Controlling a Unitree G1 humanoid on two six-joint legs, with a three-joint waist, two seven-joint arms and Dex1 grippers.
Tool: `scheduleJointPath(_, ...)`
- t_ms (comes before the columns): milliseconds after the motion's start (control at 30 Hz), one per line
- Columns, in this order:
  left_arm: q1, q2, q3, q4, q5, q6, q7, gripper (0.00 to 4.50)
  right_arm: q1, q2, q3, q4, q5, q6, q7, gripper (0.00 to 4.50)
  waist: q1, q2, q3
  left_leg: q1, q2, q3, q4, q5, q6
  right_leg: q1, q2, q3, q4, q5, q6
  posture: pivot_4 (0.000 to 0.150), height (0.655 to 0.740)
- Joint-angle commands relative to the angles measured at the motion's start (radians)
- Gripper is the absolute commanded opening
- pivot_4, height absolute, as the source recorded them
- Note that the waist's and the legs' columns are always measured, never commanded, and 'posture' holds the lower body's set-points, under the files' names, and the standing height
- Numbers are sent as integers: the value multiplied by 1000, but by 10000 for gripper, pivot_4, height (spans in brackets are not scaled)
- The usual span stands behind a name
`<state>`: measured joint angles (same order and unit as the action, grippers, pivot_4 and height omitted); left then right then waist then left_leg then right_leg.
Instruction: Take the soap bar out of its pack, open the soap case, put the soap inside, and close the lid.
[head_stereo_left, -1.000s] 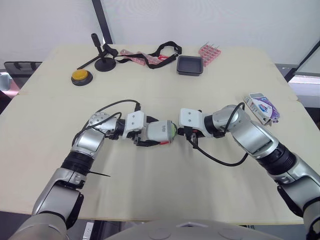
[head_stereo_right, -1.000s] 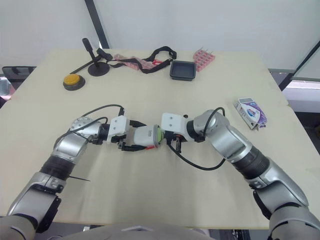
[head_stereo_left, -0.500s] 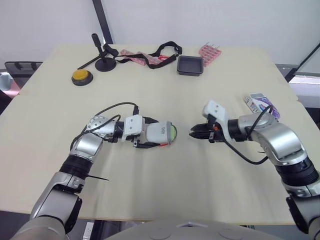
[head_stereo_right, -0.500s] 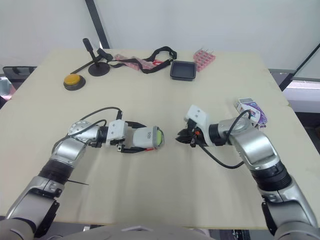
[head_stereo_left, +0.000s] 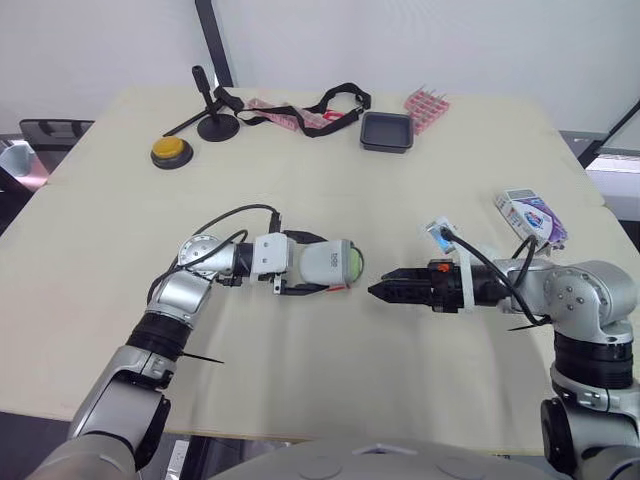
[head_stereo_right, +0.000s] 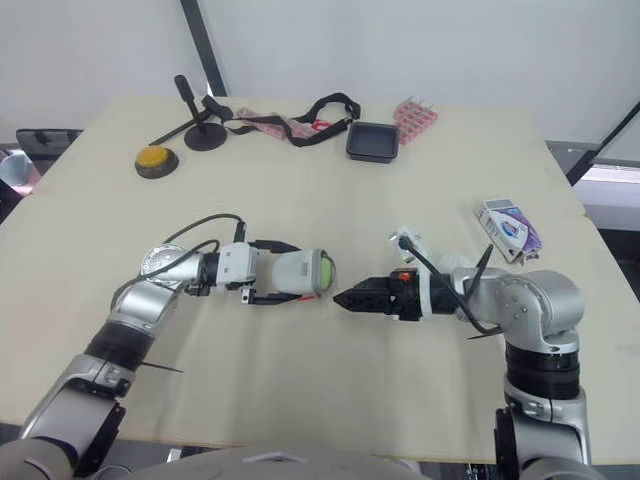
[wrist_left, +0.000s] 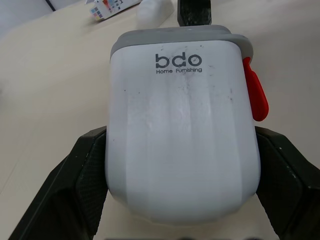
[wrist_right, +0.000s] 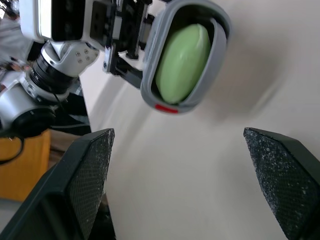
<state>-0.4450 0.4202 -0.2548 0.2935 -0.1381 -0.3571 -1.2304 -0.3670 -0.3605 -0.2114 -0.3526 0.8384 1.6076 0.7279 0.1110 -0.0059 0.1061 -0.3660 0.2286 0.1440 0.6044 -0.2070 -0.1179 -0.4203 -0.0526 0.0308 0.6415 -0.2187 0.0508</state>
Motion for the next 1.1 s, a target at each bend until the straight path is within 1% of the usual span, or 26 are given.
scheduleJointPath(33,1,1,9,-58,-29,-10,7,34637,-18,20,-35,24,115,7,-76,44748,0,0,0,0,0,0,0,0,0,0,0,0,0,0,0,1500,7400)
scheduleJointPath(200,9,-7,4,-78,-24,-13,19,34637,-50,77,-28,58,216,7,-183,44748,-4,0,0,0,0,0,-1,0,0,0,0,0,0,0,0,1500,7400)
scheduleJointPath(300,16,-15,0,-102,-27,-13,26,34637,-68,104,-13,76,239,7,-236,44748,-5,1,0,0,0,0,-1,0,0,0,0,0,-1,0,0,1500,7400)
scheduleJointPath(667,30,-12,-13,-136,-19,-18,38,34637,-104,142,25,131,254,7,-318,44748,-7,1,0,0,0,0,-4,0,-2,0,0,-1,-4,0,0,1500,7400)
scheduleJointPath(1067,27,-9,-19,-143,-17,-15,48,34637,-94,117,63,136,241,7,-321,44748,-7,0,0,0,0,0,-6,1,-3,0,0,-2,-4,0,0,1500,7400)
scheduleJointPath(1100,27,-9,-20,-143,-17,-15,48,34637,-94,118,63,138,240,7,-321,42166,-7,1,0,0,0,0,-6,1,-3,0,0,-2,-4,0,0,1500,7400)
